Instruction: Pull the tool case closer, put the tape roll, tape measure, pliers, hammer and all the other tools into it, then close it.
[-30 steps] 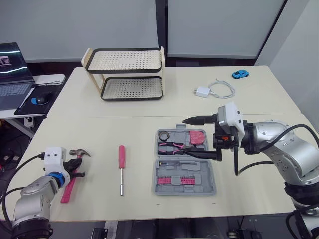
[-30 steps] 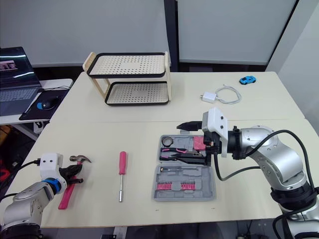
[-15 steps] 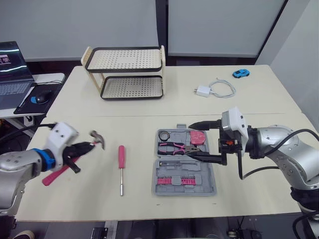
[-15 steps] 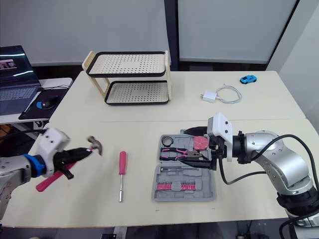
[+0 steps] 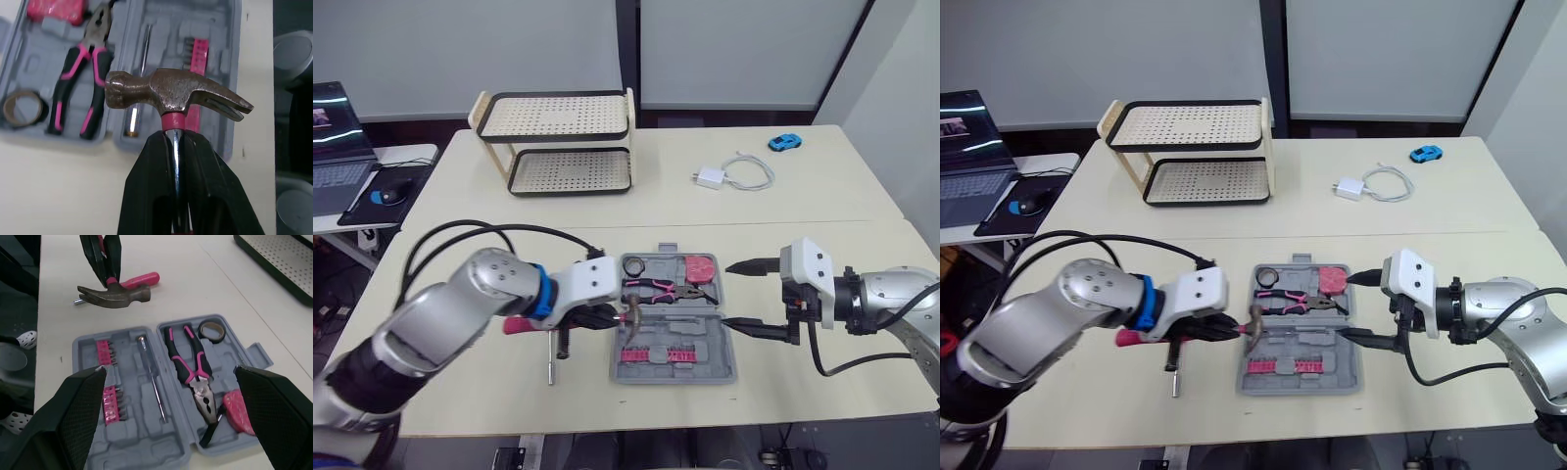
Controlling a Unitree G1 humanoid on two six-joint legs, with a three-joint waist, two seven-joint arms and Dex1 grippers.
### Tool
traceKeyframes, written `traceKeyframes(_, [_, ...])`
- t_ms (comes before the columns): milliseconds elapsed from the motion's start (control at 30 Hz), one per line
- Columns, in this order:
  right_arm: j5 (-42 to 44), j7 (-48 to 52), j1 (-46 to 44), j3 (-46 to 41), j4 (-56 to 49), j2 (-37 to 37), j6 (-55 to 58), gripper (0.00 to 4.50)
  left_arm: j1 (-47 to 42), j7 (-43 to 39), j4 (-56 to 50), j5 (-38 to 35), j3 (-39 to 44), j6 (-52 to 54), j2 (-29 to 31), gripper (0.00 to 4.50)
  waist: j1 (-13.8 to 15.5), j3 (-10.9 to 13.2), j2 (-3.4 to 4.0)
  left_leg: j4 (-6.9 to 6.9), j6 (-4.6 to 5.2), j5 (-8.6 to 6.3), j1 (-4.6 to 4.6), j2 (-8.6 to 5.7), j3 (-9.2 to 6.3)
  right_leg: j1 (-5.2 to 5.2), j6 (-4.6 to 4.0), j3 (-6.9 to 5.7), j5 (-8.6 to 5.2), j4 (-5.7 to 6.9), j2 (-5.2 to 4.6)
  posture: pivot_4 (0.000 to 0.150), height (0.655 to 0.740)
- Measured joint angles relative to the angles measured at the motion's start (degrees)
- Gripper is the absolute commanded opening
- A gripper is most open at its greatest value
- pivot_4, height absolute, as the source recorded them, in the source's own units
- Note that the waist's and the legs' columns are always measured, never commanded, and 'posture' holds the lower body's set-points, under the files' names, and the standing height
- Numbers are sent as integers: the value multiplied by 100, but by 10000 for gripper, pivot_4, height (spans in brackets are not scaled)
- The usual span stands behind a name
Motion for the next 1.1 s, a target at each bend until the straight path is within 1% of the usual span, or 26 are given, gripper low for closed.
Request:
traceKeyframes(33, [15, -2, 60, -44, -60, -29, 60, 45000, -72, 72, -5, 33, -135, 48, -180, 671, -1, 0, 0, 1, 0, 0, 0, 1, 0, 0, 0, -1, 0, 2, 0, 1500, 7400])
traceKeyframes(67, [43, -14, 264, -201, -171, -92, 120, 45000, -216, 200, 39, 116, -348, 173, -523, 671, 12, 0, 0, 3, 0, 1, -2, 0, -4, 2, 0, -1, 0, 2, 1, 1500, 7400])
traceKeyframes(100, [105, -16, 485, -365, -256, -208, 228, 45000, -353, 355, 133, 220, -606, 288, -885, 671, 36, -1, 2, 17, 1, 0, -8, 0, -4, 6, 0, -2, 0, 2, 1, 1500, 7400])
traceKeyframes(167, [216, -38, 666, -565, -412, -267, 386, 45000, -474, 557, 277, 323, -1011, 407, -1372, 671, 52, 4, -2, 67, 5, -3, -38, 1, -21, 2, 1, -17, 1, 9, 8, 1500, 7400])
traceKeyframes(200, [265, -44, 764, -647, -502, -323, 476, 45000, -511, 650, 383, 370, -1145, 464, -1589, 671, 57, 4, -2, 74, 6, -3, -38, 0, -20, 3, 4, -13, 2, 11, 7, 1500, 7400])
traceKeyframes(333, [434, -47, 1155, -843, -828, -597, 794, 45000, -688, 974, 708, 558, -1550, 520, -2310, 671, 76, 4, -2, 81, 7, -3, -36, 0, -21, 10, 10, -9, 6, 10, 3, 1500, 7400])
traceKeyframes(433, [467, -128, 1217, -963, -971, -646, 949, 45000, -820, 1162, 1067, 722, -1841, 480, -2774, 671, 83, 4, -2, 82, 5, -3, -36, -1, -21, 12, 10, -10, 6, 8, 2, 1500, 7400])
traceKeyframes(500, [498, -218, 1240, -1008, -1030, -648, 1021, 45000, -885, 1212, 1354, 860, -2031, 418, -2916, 671, 81, 4, -2, 81, 3, -2, -34, -1, -20, 12, 10, -10, 6, 9, 3, 1500, 7400])
traceKeyframes(700, [667, -398, 1297, -1052, -1136, -642, 1225, 45000, -1000, 1308, 2111, 1258, -2262, 239, -3183, 671, 110, 4, -2, 83, 2, -1, -36, 0, -21, 11, 11, -10, 6, 7, -1, 1500, 7400])
traceKeyframes(800, [701, -448, 1359, -1110, -1192, -656, 1299, 45000, -1012, 1302, 2287, 1372, -2288, 137, -3341, 671, 150, 4, -2, 83, -15, 9, -37, -1, -21, 11, 11, -10, 7, 6, -4, 1500, 7400])
traceKeyframes(1100, [866, -546, 1716, -1375, -1393, -667, 1482, 45000, -994, 1290, 2715, 1649, -2480, -147, -3703, 671, 164, 3, -2, 85, -16, 9, -38, -1, -22, 12, 13, -11, 8, 9, -4, 1500, 7400])
